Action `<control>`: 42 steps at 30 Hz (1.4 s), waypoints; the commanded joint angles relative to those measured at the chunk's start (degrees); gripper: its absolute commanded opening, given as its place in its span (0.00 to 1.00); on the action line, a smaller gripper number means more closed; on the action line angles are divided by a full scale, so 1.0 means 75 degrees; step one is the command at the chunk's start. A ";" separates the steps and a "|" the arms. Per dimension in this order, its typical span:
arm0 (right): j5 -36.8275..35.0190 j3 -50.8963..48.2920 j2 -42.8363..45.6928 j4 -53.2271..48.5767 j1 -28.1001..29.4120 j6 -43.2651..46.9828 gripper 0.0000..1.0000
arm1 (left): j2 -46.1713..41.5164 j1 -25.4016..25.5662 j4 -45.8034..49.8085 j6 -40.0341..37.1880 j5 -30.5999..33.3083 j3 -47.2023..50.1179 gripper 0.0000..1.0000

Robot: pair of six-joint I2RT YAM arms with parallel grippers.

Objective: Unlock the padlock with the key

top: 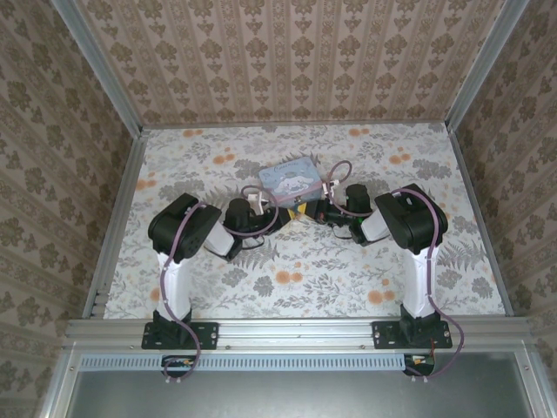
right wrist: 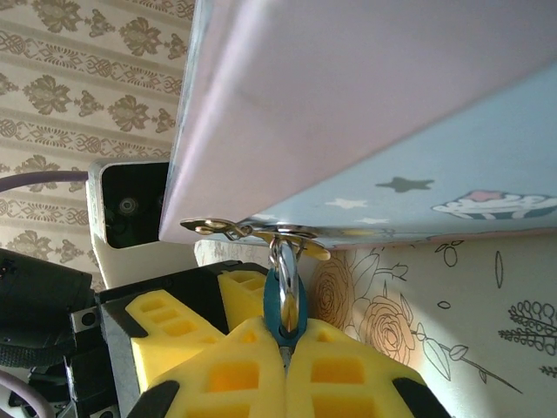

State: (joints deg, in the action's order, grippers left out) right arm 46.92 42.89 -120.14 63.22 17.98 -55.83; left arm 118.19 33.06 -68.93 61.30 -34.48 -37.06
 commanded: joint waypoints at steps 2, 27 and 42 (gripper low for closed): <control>0.0423 -0.0041 -0.0077 0.0546 0.0093 -0.0012 0.00 | 0.0213 0.0178 0.0373 -0.0040 0.0142 -0.0209 0.33; 0.0337 -0.0210 -0.0101 0.0664 0.0102 -0.0057 0.00 | -0.0016 0.0718 0.0556 0.0135 0.1302 -0.0251 0.11; -0.0004 -0.0351 0.0069 0.0488 0.0265 -0.0169 0.00 | -0.1714 0.1328 0.4055 -0.1890 0.2391 -0.0765 0.00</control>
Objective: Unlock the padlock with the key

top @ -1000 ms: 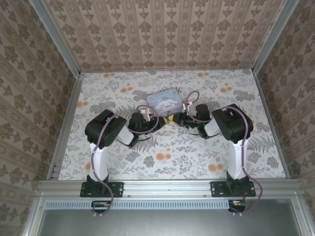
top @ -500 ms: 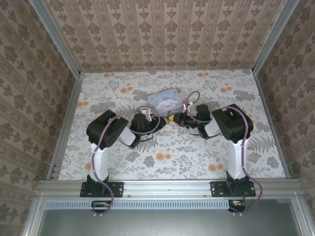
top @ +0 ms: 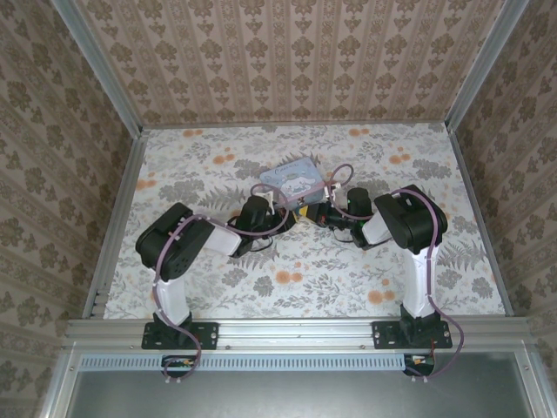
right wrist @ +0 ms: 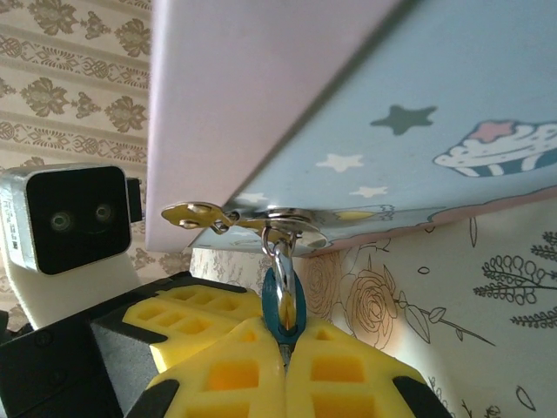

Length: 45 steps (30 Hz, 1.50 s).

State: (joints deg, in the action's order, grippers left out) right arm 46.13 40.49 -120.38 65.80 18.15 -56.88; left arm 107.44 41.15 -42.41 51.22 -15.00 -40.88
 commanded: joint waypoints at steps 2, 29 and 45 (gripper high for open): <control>0.0096 -0.0028 0.0092 0.0147 0.0243 -0.0061 0.00 | -0.0309 0.0268 0.0570 -0.0601 -0.0181 -0.0284 0.00; -0.0388 -0.0171 0.0007 0.0567 0.0229 -0.1036 0.00 | -0.1670 0.0795 0.3751 -0.2782 0.1626 -0.0904 0.23; 0.0131 -0.0043 -0.0033 0.1075 0.0183 -0.1298 0.00 | -0.1326 -0.0319 0.0529 -0.0166 -0.0750 0.0318 0.48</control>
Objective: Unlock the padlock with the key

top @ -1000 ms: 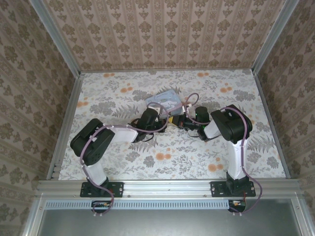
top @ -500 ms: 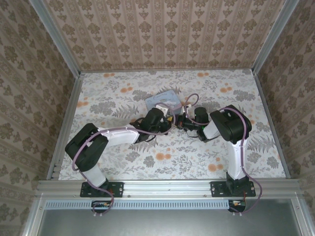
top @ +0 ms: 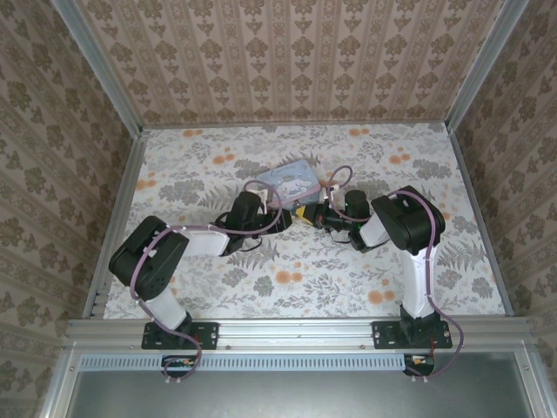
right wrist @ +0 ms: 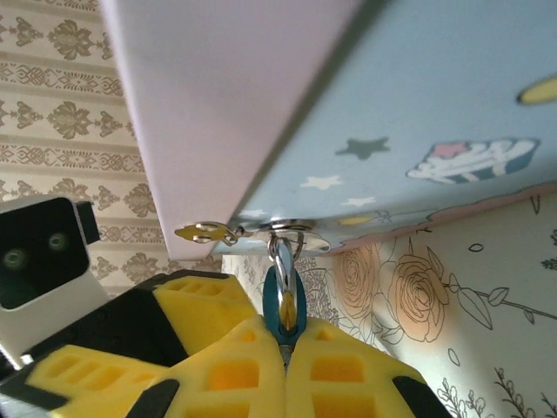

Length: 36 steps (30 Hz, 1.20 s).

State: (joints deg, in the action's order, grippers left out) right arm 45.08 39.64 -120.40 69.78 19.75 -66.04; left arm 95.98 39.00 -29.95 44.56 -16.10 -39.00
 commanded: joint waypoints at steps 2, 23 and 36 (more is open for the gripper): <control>0.0271 0.0059 -0.0052 0.0606 -0.0031 -0.0112 0.00 | 0.0471 -0.0033 -0.1608 0.1048 -0.0754 0.0091 0.48; 0.0256 0.0093 -0.0100 0.0680 -0.0031 -0.0189 0.00 | 0.1216 0.0105 -0.2311 0.1545 -0.0684 0.0179 0.42; 0.0247 0.0094 -0.0125 0.0677 -0.0030 -0.0195 0.00 | 0.1383 0.0189 -0.2330 0.1475 -0.0584 0.0115 0.27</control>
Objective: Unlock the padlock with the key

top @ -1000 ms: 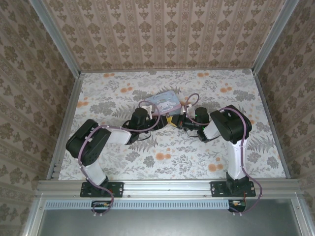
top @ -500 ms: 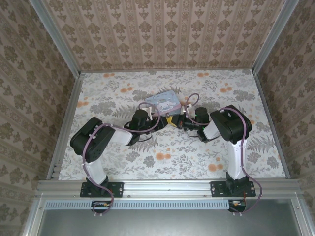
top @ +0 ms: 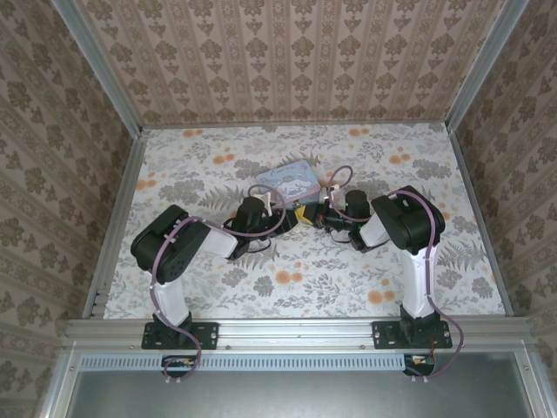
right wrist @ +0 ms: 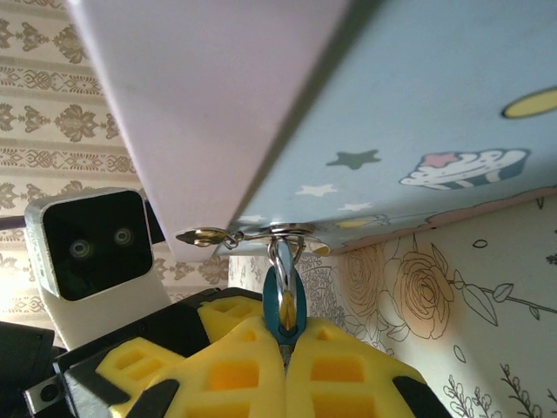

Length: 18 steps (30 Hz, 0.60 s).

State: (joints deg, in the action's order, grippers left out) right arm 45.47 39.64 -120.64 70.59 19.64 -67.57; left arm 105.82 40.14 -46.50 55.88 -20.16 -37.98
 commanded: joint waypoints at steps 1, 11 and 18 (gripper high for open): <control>0.0195 0.0094 -0.0091 0.0565 -0.0012 0.0009 0.00 | 0.0069 0.0033 -0.0085 -0.0063 -0.0042 -0.0045 0.26; 0.0130 0.0084 -0.0091 0.0518 -0.0011 -0.0010 0.00 | -0.0730 0.0317 0.2619 -0.1543 0.0826 -0.0715 0.05; 0.0078 0.0065 -0.0085 0.0469 -0.0025 0.0015 0.00 | -0.1209 0.0684 0.4132 -0.2569 0.1651 -0.1224 0.09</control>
State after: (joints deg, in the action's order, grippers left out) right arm 46.54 39.64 -120.88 72.66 19.44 -67.83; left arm 99.63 43.94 -20.78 41.60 -8.67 -45.63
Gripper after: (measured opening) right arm 0.064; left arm 0.062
